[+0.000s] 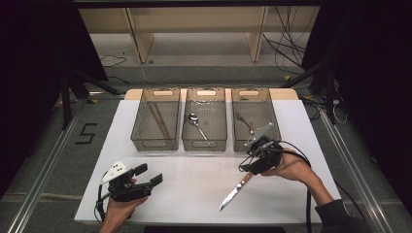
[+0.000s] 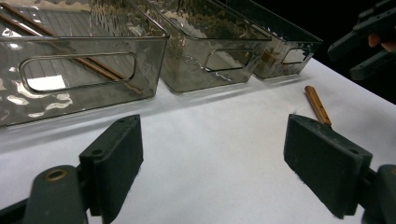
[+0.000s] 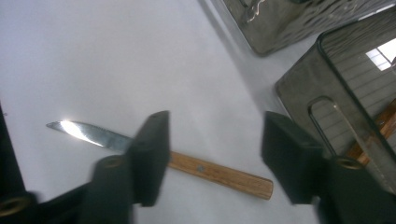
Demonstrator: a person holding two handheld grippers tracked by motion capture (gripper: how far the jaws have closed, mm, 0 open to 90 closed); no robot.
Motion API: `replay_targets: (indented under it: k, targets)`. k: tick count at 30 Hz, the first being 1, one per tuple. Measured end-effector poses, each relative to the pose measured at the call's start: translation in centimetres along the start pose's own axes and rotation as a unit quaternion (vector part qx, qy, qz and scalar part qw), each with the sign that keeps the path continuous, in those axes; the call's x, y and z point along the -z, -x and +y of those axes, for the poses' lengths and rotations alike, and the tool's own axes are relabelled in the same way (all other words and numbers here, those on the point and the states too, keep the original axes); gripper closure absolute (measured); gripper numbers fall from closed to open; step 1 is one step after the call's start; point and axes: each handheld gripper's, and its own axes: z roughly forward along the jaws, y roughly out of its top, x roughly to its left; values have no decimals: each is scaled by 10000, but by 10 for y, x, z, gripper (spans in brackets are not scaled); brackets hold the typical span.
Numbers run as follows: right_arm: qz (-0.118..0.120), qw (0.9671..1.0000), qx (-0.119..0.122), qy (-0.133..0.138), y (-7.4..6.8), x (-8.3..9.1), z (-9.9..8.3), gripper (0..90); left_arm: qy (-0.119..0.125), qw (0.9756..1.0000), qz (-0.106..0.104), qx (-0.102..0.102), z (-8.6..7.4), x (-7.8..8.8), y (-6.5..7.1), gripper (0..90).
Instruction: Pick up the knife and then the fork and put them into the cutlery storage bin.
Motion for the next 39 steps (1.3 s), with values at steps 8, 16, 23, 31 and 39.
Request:
replay_targets:
  k: [8,16,23,31,39]
  targets:
    - [-388,9988,-216,-192,3,-23,-11,847,3,10000,-1,-2,0,0,0,196]
    - [-691,9949,-693,-225,13,-38,-21,900,5,10000,0,0,0,0,0,196]
    - [-808,9920,-959,-171,18,-43,-29,900,2,10000,-2,-11,0,0,0,196]
    - [-820,9904,-1087,-230,19,-49,-33,900,4,10000,-1,-1,0,0,0,196]
    - [-770,9892,-1214,-280,18,-49,-43,900,8,10000,0,1,0,0,0,196]
